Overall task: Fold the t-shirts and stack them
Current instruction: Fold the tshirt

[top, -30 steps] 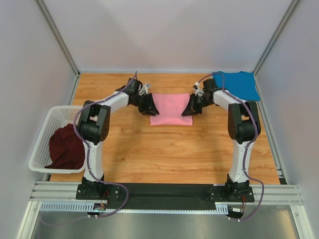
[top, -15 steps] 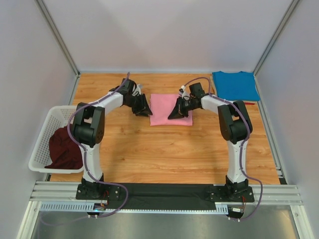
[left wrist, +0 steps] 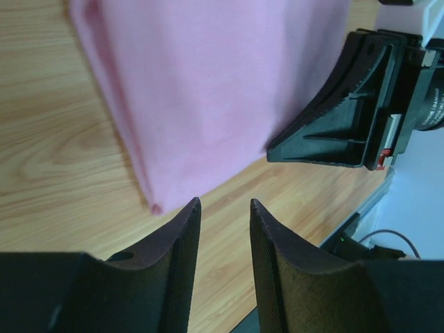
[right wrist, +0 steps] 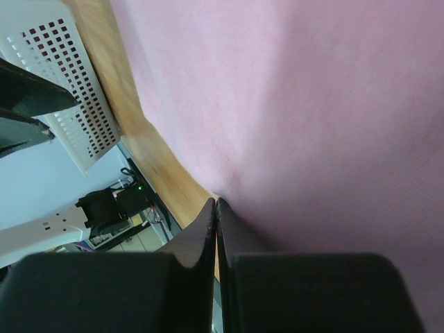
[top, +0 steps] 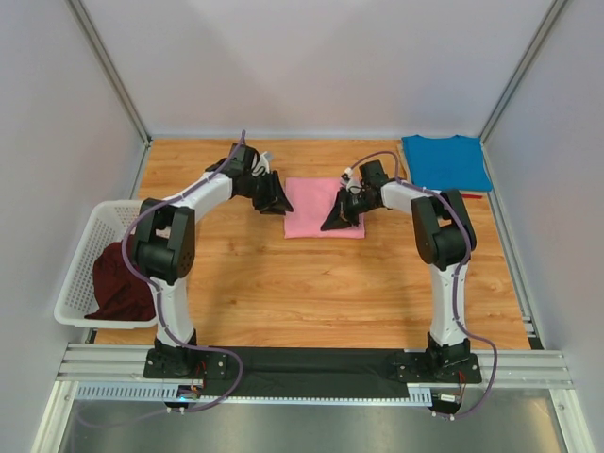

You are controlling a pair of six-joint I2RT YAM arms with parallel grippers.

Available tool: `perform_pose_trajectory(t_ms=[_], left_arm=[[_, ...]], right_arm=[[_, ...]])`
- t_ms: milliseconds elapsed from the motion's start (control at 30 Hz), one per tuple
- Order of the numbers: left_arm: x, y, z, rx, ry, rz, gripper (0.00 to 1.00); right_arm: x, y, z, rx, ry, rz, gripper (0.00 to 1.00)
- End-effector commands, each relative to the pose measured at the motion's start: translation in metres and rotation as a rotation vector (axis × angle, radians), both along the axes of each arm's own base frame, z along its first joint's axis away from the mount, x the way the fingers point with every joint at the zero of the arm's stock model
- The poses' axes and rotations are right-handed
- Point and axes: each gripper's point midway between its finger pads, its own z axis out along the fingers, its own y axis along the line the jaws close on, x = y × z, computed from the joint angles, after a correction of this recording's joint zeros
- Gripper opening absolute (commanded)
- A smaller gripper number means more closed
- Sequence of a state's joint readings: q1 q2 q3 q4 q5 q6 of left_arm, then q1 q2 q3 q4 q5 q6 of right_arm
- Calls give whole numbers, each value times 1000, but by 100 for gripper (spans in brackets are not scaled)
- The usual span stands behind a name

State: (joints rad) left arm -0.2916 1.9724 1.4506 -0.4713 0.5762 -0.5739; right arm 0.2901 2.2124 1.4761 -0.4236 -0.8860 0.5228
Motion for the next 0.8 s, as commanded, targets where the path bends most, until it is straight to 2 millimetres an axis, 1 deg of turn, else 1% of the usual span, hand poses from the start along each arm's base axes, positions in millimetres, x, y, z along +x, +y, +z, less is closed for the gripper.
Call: perform_pose_trajectory(t_ms=[0, 33, 67, 133, 167, 233, 267, 300, 333, 367, 433, 467, 500, 533, 600, 667, 767], left_arm=[[-1, -41, 48, -129, -94, -90, 42], [3, -49, 52, -162, -119, -100, 42], [1, -57, 47, -174, -105, -112, 42], [4, -65, 44, -189, -106, -117, 42], [3, -69, 35, -185, -89, -121, 42], [5, -72, 26, -181, -80, -118, 42], [6, -72, 16, -175, -60, -114, 42], [7, -71, 10, -166, -56, -107, 42], [7, -71, -2, -153, -35, -105, 42], [8, -69, -8, -139, -30, -99, 42], [6, -65, -22, -105, -5, -92, 42], [5, -62, -34, -81, 6, -94, 42], [3, -58, -43, -48, 26, -82, 41], [1, -55, -51, -27, 43, -77, 41], [-2, -48, -62, 16, 60, -68, 41], [-3, -45, -65, 35, 63, -57, 41], [-1, -44, -53, 33, 42, -54, 42]], right_arm=[[10, -1, 52, 16, -131, 7, 0], [10, -3, 53, 12, -132, 8, 0], [10, -7, 51, 11, -126, 2, 0], [10, -11, 46, 4, -115, -4, 0], [11, -15, 44, 2, -111, -12, 0], [11, -19, 37, -4, -102, -13, 0], [12, -23, 32, -10, -100, -16, 0], [12, -25, 28, -13, -89, -20, 0], [12, -27, 19, -17, -73, -20, 0], [13, -31, 13, -23, -65, -25, 0], [12, -36, 5, -29, -53, -28, 0], [13, -40, -2, -35, -41, -39, 0], [13, -43, -5, -41, -38, -42, 0], [15, -50, -9, -57, -34, -58, 0], [15, -55, -11, -72, -30, -67, 0], [15, -61, -10, -97, -33, -77, 0], [17, -68, -4, -145, -58, -90, 0]])
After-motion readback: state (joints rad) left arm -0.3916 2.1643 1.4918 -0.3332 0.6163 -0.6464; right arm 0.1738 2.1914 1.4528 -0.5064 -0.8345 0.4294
